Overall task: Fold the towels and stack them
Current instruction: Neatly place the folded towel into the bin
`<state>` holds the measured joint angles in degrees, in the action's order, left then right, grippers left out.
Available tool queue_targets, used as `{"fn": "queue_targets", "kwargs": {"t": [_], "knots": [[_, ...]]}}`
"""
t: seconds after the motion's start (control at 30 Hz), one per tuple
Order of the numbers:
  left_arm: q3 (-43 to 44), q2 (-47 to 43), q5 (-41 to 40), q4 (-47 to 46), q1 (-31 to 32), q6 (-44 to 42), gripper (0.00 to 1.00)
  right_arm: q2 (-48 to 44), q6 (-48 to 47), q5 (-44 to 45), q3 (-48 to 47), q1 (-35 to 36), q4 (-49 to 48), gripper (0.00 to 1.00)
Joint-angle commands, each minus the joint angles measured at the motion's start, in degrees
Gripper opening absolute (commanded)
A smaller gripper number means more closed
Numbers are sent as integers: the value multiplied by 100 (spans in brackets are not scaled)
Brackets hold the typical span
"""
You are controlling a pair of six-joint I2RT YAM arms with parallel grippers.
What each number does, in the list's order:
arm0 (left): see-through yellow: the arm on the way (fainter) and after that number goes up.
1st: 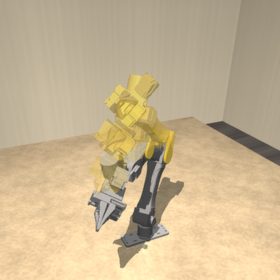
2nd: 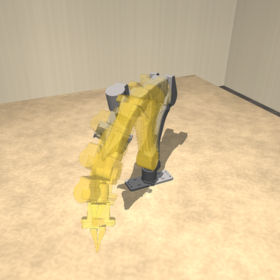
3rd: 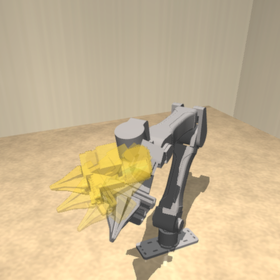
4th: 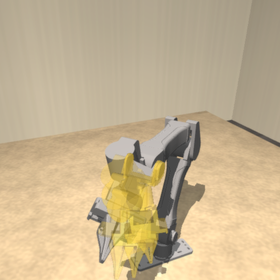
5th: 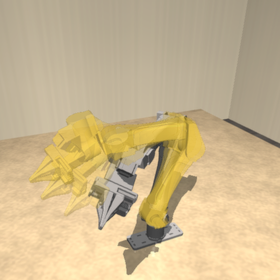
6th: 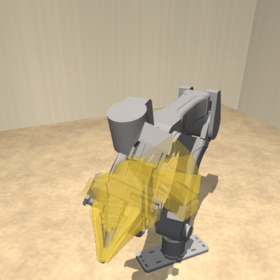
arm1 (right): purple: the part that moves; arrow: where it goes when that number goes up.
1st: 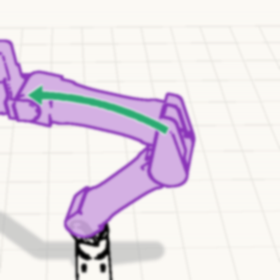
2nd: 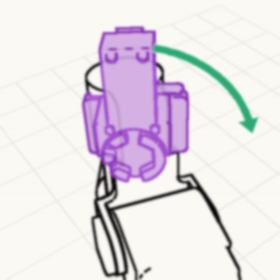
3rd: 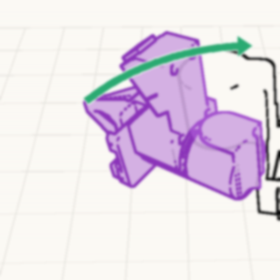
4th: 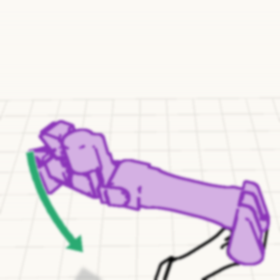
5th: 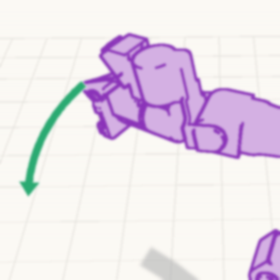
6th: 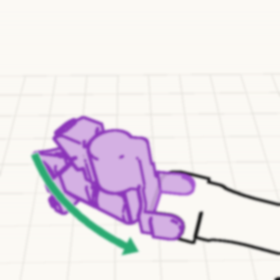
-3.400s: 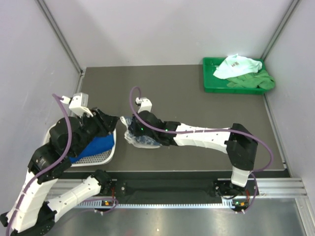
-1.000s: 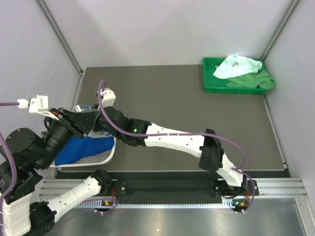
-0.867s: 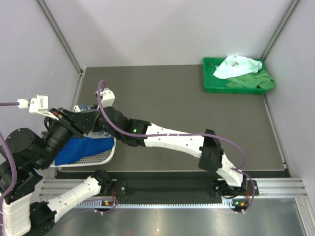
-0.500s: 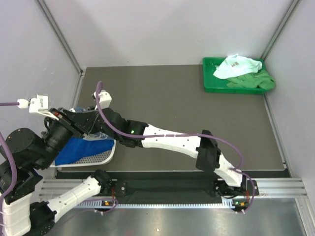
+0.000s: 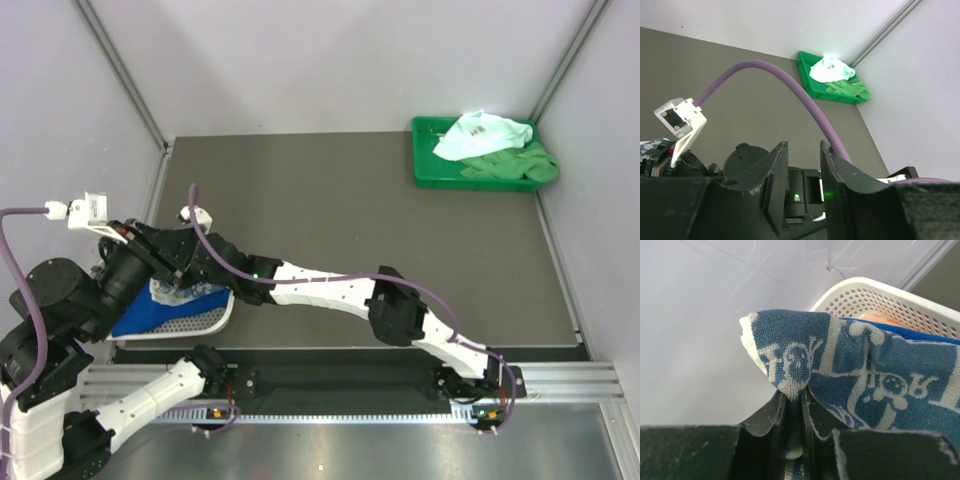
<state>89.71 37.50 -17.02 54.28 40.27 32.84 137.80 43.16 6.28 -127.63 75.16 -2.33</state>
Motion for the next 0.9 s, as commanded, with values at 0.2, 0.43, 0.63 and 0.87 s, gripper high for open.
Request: {"fn": "queue_targets", "kwargs": {"t": [0.2, 0.43, 0.63, 0.87], "knots": [[-252, 65, -135, -427, 25, -137, 38, 792, 404, -1252, -587, -422, -1015, 20], [-490, 161, -153, -673, 25, -138, 38, 1039, 404, -1727, -657, -563, -1209, 57], [-534, 267, -162, -796, 25, -138, 38, 881, 290, -1806, -570, -616, -1155, 82], [-463, 364, -171, -770, 25, -173, 38, 836, 746, -2061, -543, -607, -1480, 86]]}}
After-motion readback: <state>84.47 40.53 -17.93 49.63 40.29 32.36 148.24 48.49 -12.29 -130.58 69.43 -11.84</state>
